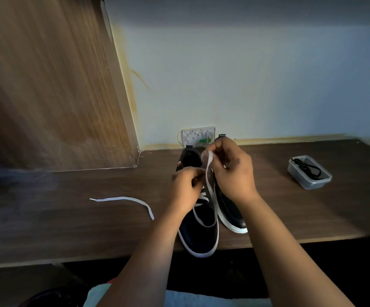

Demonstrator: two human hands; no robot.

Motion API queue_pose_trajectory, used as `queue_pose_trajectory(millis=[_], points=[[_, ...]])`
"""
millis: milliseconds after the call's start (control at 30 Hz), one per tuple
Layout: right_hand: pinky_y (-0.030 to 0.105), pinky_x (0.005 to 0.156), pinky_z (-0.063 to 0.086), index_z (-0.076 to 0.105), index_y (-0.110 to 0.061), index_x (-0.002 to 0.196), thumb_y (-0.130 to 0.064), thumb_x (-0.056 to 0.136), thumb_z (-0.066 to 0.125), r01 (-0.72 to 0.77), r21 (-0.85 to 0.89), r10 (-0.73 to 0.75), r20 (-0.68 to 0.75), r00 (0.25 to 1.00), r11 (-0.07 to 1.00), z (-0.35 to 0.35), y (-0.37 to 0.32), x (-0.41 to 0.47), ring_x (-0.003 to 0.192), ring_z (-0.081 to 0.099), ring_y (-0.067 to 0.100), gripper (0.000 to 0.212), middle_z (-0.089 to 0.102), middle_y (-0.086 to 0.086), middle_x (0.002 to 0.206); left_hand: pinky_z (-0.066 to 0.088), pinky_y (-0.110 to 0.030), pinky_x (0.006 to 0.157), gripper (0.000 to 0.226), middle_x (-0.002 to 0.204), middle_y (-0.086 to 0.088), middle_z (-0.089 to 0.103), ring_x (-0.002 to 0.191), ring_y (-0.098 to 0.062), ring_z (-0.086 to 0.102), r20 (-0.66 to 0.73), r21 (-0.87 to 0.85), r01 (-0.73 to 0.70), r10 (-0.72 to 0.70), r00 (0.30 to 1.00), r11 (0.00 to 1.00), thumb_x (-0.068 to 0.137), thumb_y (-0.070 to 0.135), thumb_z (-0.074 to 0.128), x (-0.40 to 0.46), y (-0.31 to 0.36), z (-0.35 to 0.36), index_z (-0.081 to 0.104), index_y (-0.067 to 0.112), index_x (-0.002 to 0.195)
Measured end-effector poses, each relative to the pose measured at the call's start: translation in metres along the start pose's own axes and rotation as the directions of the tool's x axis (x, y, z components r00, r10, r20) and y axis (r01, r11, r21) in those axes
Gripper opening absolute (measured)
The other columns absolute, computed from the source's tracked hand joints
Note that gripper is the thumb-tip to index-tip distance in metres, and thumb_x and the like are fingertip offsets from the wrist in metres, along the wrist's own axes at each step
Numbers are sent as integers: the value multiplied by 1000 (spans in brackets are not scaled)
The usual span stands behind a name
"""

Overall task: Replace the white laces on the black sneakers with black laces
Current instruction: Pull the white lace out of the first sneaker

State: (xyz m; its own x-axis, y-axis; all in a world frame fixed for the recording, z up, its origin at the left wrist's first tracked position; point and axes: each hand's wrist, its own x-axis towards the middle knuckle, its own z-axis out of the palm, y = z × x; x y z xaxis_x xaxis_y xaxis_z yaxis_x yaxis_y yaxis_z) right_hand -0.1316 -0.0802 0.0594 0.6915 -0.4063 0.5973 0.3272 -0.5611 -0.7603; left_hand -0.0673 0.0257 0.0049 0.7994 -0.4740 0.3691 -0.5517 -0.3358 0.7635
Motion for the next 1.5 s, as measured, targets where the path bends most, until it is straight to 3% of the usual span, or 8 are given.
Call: queue_pose_trajectory(millis=[267,400,600,767,1000,1167,1300,1500], points=[[20,66,48,63,-19,88,-7,88,63,-151,29,149,46,988,988,-8,13,2,74,63,7,12,68,-8,82,55,-32,77,22,77,14,69,78,-8,67,-73,-184,182,-198,978,966,94,17,57,7,-7,-22,62,34,81],[9,56,39,63,-23,87,-13,87,60,-322,-270,349,59,935,907,-32,26,12,65,55,2,10,62,-12,80,51,-33,75,14,78,10,64,80,-15,62,-26,59,313,-312,950,948,88,34,67,8,-28,-39,59,27,78],[33,71,53,68,-22,94,-5,78,51,-216,-729,535,237,811,650,-38,37,8,85,59,23,29,63,3,96,44,-36,85,29,89,1,63,104,-25,53,312,430,281,-433,846,858,85,51,65,1,-20,-41,65,23,79],[20,73,41,63,-29,111,-5,83,50,-91,-516,409,547,730,852,-6,21,-4,87,50,12,39,48,-3,96,39,-23,62,25,64,7,54,72,-13,53,413,216,332,-394,821,918,87,29,67,2,-6,-45,62,23,64],[33,74,42,61,-14,70,-33,95,36,-223,-670,662,519,541,708,-18,20,2,80,57,23,41,64,8,82,44,-26,78,35,79,6,68,81,-6,61,466,59,451,-424,776,890,89,53,57,1,1,-66,74,25,76],[43,89,46,70,-20,88,-88,75,10,-302,-839,755,180,630,452,-63,41,13,92,63,23,91,71,3,83,42,-30,62,50,69,-8,63,70,-26,63,149,340,443,-513,846,830,92,55,51,3,-18,-41,62,12,69],[46,92,49,62,-15,120,-69,86,39,-256,-934,682,-18,731,249,-83,52,11,117,51,34,69,61,11,120,36,-28,55,46,85,0,55,71,-18,54,-73,364,443,-449,891,819,85,61,57,-2,-5,-15,48,17,76],[43,90,47,66,-21,104,-52,87,58,-187,-881,553,98,827,435,-46,29,8,112,48,29,36,53,7,111,32,-26,48,39,75,2,56,63,-11,48,-23,334,469,-490,871,818,87,52,60,2,0,-17,47,18,72]])
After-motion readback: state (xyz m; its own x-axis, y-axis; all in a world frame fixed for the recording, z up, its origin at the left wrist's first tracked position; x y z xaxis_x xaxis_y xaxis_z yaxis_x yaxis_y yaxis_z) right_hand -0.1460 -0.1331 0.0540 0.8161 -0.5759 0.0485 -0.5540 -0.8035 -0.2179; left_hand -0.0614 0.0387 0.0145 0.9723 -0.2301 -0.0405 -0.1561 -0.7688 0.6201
